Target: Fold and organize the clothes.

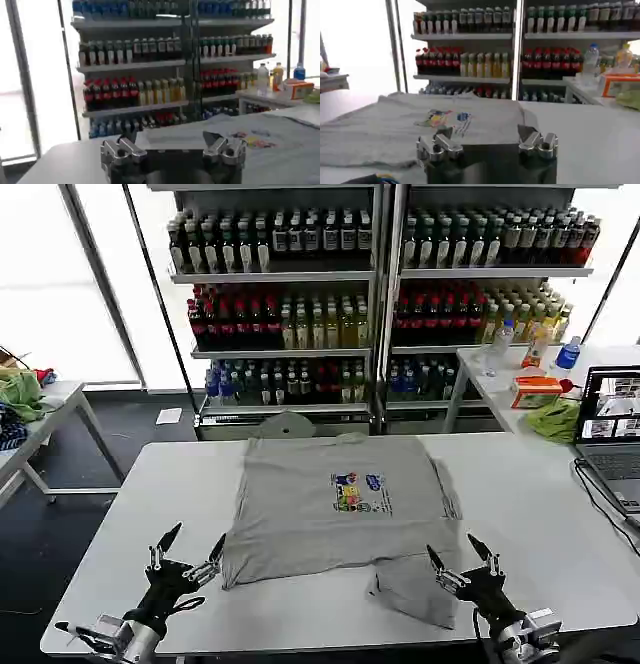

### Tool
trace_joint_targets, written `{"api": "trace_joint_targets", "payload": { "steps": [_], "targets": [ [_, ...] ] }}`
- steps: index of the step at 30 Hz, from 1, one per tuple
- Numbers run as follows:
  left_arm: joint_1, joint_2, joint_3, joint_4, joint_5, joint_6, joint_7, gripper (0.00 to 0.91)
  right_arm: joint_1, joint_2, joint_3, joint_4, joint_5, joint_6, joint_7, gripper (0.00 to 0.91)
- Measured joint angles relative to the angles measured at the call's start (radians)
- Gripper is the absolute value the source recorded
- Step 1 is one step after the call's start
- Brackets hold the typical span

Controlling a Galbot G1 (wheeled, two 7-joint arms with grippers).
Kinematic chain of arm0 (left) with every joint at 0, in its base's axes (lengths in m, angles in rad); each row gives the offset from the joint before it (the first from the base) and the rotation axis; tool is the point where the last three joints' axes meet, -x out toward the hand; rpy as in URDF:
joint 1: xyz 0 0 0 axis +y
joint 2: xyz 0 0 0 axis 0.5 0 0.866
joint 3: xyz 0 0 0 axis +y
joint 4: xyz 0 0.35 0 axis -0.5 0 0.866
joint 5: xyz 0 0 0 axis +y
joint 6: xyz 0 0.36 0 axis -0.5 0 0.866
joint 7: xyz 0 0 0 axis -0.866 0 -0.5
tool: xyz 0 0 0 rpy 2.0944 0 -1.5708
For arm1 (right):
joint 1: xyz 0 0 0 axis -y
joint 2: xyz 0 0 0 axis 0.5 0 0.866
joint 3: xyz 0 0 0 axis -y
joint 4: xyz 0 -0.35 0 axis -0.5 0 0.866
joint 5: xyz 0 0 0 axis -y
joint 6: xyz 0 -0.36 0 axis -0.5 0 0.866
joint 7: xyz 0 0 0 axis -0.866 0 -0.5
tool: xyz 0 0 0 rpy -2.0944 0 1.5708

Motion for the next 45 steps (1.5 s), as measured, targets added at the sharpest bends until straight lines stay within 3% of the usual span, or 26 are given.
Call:
{"api": "trace_joint_targets", "payload": {
  "steps": [9,20,21,22,23,24,25,26,27,28,31,34,36,37,38,45],
  "targets": [
    [-0.001,0.065,0.058,0.000,-0.079,0.150,-0.031,0.907,-0.013,0.022,-0.020,0.036,-0.021,-0.136,0.042,0.907],
    [-0.004,0.105,0.087,0.018,-0.140,0.297,-0.062,0.907,-0.020,0.037,-0.031,0.041,-0.037,-0.200,0.063,0.907],
    [-0.006,0.105,0.088,0.020,-0.146,0.303,-0.062,0.907,-0.022,0.037,-0.032,0.041,-0.037,-0.203,0.064,0.867],
    [-0.009,0.105,0.089,0.023,-0.150,0.309,-0.063,0.887,-0.023,0.038,-0.033,0.041,-0.037,-0.205,0.065,0.776],
    [-0.011,0.106,0.089,0.025,-0.154,0.315,-0.063,0.796,-0.024,0.040,-0.035,0.041,-0.037,-0.208,0.068,0.715],
    [-0.013,0.107,0.090,0.028,-0.159,0.321,-0.064,0.736,-0.024,0.041,-0.036,0.040,-0.037,-0.210,0.068,0.544],
    [-0.016,0.108,0.091,0.032,-0.163,0.326,-0.065,0.725,-0.024,0.041,-0.038,0.038,-0.036,-0.212,0.069,0.443],
    [-0.019,0.109,0.092,0.035,-0.165,0.331,-0.066,0.715,-0.024,0.041,-0.038,0.035,-0.035,-0.215,0.069,0.232],
    [-0.021,0.110,0.094,0.038,-0.168,0.335,-0.066,0.705,-0.025,0.041,-0.039,0.034,-0.034,-0.217,0.070,0.111],
    [-0.024,0.112,0.095,0.042,-0.170,0.339,-0.066,0.685,-0.026,0.040,-0.040,0.032,-0.032,-0.220,0.071,0.060],
    [-0.031,0.114,0.097,0.054,-0.179,0.346,-0.066,0.645,-0.028,0.039,-0.043,0.027,-0.030,-0.226,0.073,0.000],
    [-0.035,0.114,0.099,0.063,-0.186,0.351,-0.065,0.595,-0.032,0.038,-0.045,0.021,-0.028,-0.226,0.073,0.000],
    [-0.039,0.113,0.101,0.067,-0.189,0.353,-0.064,0.383,-0.035,0.037,-0.047,0.020,-0.028,-0.225,0.074,0.000],
    [-0.040,0.113,0.102,0.069,-0.190,0.354,-0.064,0.322,-0.037,0.037,-0.048,0.019,-0.027,-0.225,0.074,0.000],
    [-0.041,0.113,0.103,0.071,-0.191,0.355,-0.064,0.191,-0.039,0.036,-0.048,0.019,-0.027,-0.224,0.074,0.000],
    [-0.048,0.106,0.107,0.085,-0.197,0.356,-0.061,0.020,-0.037,0.040,-0.059,0.016,-0.017,-0.220,0.078,0.000]
  ]
}}
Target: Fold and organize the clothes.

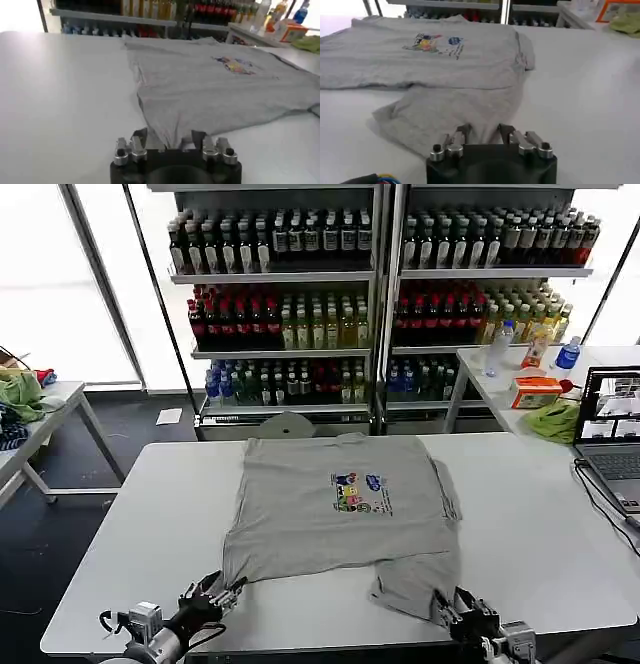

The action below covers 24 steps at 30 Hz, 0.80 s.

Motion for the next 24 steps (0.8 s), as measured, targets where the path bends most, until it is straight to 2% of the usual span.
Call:
{"api": "trace_joint_targets", "payload": {
  "steps": [14,24],
  "targets": [
    [0.002,-0.001,0.005,0.014,-0.006,-0.001,0.001,0.010,-0.011,-0.016,-0.020,0.005,0.014,0.030,-0.003,0.000],
    [0.032,-0.018,-0.013,-0.014,-0.003,-0.007,-0.007,0.010,-0.067,-0.019,-0.047,0.052,0.027,0.123,0.003,0.000]
  ]
}}
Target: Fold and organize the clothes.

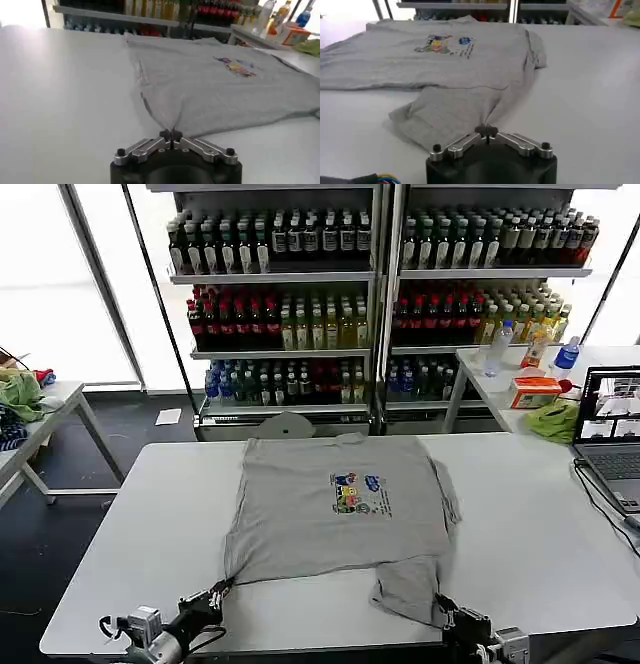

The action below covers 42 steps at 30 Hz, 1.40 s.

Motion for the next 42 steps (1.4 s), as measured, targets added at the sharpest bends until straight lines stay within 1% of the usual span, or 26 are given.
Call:
{"api": "trace_joint_targets", "payload": {
  "steps": [5,10,16,24,32,42],
  "targets": [
    [0.028,-0.018,-0.015,-0.025,0.002,-0.010,-0.005,0.010,-0.032,-0.011,0.003,0.024,0.009,0.040,0.001,0.000],
    [0.060,-0.032,-0.038,-0.053,0.003,-0.016,-0.003,0.010,-0.065,-0.027,0.015,0.046,0.019,0.062,-0.001,0.000],
    [0.103,-0.041,-0.080,-0.087,0.005,-0.018,0.003,0.010,-0.093,-0.045,0.034,0.068,0.037,0.076,-0.003,0.000],
    [0.146,-0.035,-0.148,-0.131,0.010,-0.010,0.021,0.010,-0.099,-0.056,0.056,0.075,0.049,0.094,-0.003,0.000],
    [0.150,-0.021,-0.204,-0.155,0.005,-0.003,0.039,0.010,-0.047,-0.049,0.052,0.062,0.049,0.093,0.007,0.000],
    [0.075,0.011,-0.211,-0.142,-0.015,0.015,0.049,0.010,0.096,-0.034,0.016,0.016,0.044,0.069,0.027,0.000]
  ]
}}
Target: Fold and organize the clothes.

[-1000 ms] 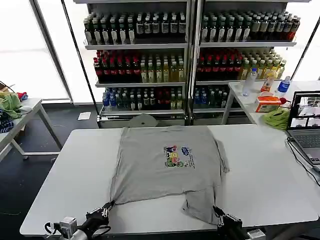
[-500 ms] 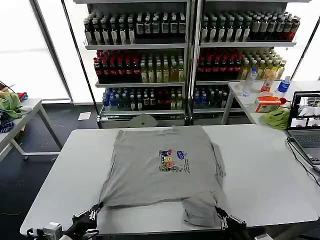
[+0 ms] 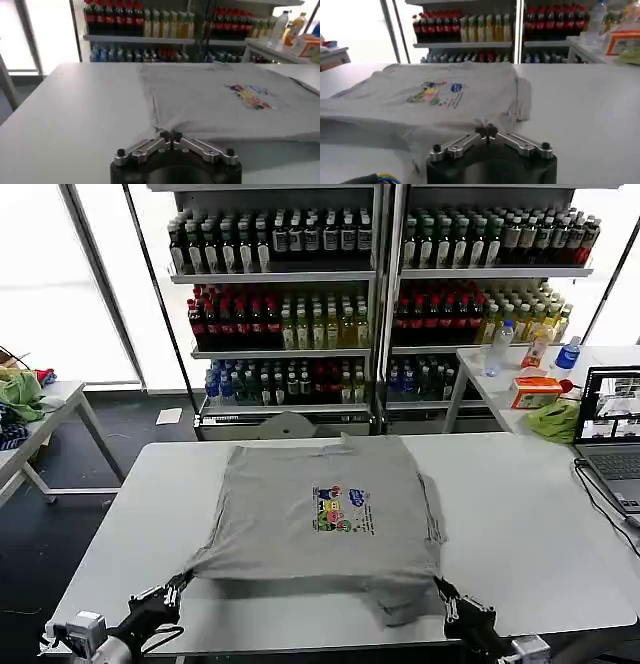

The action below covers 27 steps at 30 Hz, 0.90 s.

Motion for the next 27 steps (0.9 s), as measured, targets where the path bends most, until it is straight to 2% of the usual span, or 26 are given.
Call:
{"api": "trace_joint_targets", "payload": {
  "steps": [18,27],
  "targets": [
    [-0.250,0.143,0.101,0.148,-0.099,0.019,0.001,0.010,0.353,0.033,-0.141,-0.149,-0.021,-0.066,0.041,0.000],
    [-0.396,0.161,0.178,0.262,-0.136,0.023,-0.010,0.010,0.510,0.069,-0.210,-0.294,-0.058,-0.070,0.049,0.000]
  ]
}}
